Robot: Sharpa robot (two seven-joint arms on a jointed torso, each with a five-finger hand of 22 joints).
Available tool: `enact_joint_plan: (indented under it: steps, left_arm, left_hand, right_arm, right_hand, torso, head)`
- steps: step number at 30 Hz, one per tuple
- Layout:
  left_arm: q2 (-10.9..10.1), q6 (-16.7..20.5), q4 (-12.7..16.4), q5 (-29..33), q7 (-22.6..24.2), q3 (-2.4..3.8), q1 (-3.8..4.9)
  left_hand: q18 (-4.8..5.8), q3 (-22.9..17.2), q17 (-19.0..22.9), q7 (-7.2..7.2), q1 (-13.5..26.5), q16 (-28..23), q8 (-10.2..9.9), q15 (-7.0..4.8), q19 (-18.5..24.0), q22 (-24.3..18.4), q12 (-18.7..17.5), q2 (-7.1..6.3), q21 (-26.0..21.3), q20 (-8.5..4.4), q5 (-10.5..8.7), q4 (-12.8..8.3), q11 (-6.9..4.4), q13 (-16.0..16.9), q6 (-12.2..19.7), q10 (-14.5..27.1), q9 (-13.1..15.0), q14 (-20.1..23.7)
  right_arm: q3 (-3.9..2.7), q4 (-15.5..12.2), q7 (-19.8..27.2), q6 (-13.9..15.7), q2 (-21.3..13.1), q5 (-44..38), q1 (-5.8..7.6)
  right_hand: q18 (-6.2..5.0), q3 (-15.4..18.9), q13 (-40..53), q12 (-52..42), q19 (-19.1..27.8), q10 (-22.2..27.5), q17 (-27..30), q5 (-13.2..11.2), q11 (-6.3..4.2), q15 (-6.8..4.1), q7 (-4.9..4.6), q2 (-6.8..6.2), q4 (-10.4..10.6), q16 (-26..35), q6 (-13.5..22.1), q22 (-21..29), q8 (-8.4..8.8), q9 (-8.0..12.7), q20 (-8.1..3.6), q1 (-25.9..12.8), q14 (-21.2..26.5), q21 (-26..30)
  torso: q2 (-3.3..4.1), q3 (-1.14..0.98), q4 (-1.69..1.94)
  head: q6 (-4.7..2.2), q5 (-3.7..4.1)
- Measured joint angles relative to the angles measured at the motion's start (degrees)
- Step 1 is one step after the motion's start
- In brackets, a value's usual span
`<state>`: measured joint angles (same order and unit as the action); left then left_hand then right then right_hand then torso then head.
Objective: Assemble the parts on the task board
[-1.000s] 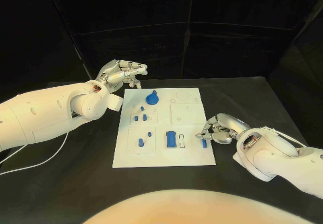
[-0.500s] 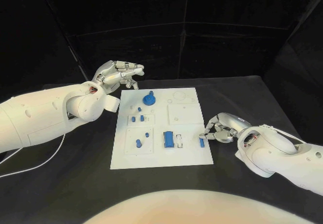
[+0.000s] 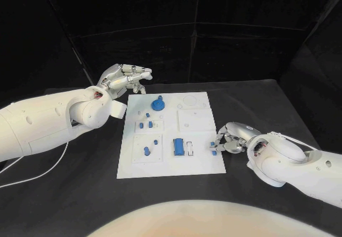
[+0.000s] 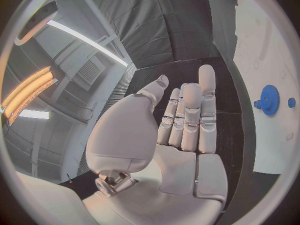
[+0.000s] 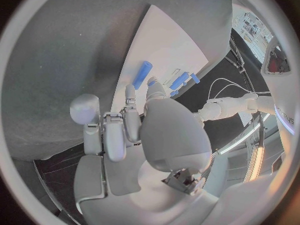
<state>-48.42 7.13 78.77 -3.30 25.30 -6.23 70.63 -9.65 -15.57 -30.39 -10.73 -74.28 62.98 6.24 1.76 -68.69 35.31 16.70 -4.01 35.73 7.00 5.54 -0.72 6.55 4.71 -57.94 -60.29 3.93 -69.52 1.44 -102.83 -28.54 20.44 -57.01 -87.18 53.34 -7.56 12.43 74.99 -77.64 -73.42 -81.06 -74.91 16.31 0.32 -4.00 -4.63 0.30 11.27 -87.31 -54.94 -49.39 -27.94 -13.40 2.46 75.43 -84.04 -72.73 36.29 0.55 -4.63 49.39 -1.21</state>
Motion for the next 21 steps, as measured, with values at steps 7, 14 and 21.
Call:
enact_joint_plan:
  steps: [7,14,21]
  left_arm:
    - [0.0,0.0,0.0,0.0,0.0,-0.01,-0.04]
    - [0.0,-0.1,0.0,0.0,0.0,-0.02,-0.05]
    - [0.1,-0.2,0.0,0.0,0.0,-0.02,-0.06]
  left_hand:
    - [0.00,0.0,0.0,0.00,0.0,0.0,0.0,0.00,0.0,0.0,0.0,0.00,0.0,0.00,0.00,0.0,0.00,0.0,0.0,0.0,0.0,0.0]
    - [0.00,0.0,0.0,0.00,0.0,0.0,0.0,0.00,0.0,0.0,0.0,0.00,0.0,0.00,0.00,0.0,0.00,0.0,0.0,0.0,0.0,0.0]
    - [0.00,0.0,0.1,0.00,0.0,0.0,0.0,0.00,0.0,0.0,0.0,0.00,-0.2,0.00,0.00,0.0,0.00,0.0,0.0,0.0,0.0,0.0]
  right_arm:
    - [-0.06,0.4,-0.6,-1.4,0.7,-0.4,-0.38]
    - [-0.23,0.6,-0.9,-1.9,1.3,-1.0,-0.52]
    - [-0.42,0.7,-1.3,-2.4,2.4,-2.6,-0.50]
  right_hand:
    - [0.00,0.0,0.1,0.0,0.2,0.0,0.0,0.2,0.00,0.00,0.22,0.21,-0.9,0.0,-0.2,0.0,0.20,0.0,0.21,1.1,0.0,0.0]
    - [0.00,-0.8,0.4,0.2,0.2,0.2,0.0,0.5,-0.21,0.02,0.31,0.37,-2.9,0.0,-0.3,0.0,0.66,0.0,0.21,4.1,0.0,0.0]
    - [0.00,-5.4,3.1,0.9,0.2,0.7,0.0,1.0,-0.49,0.15,0.29,0.16,-7.3,0.2,-1.2,0.0,2.37,1.0,0.20,8.4,0.1,0.0]
  torso:
    - [0.01,0.03,0.03]
    - [0.03,0.07,0.08]
    - [0.03,0.07,0.07]
  head:
    - [-0.06,0.03]
    - [0.05,0.02]
    - [0.13,0.02]
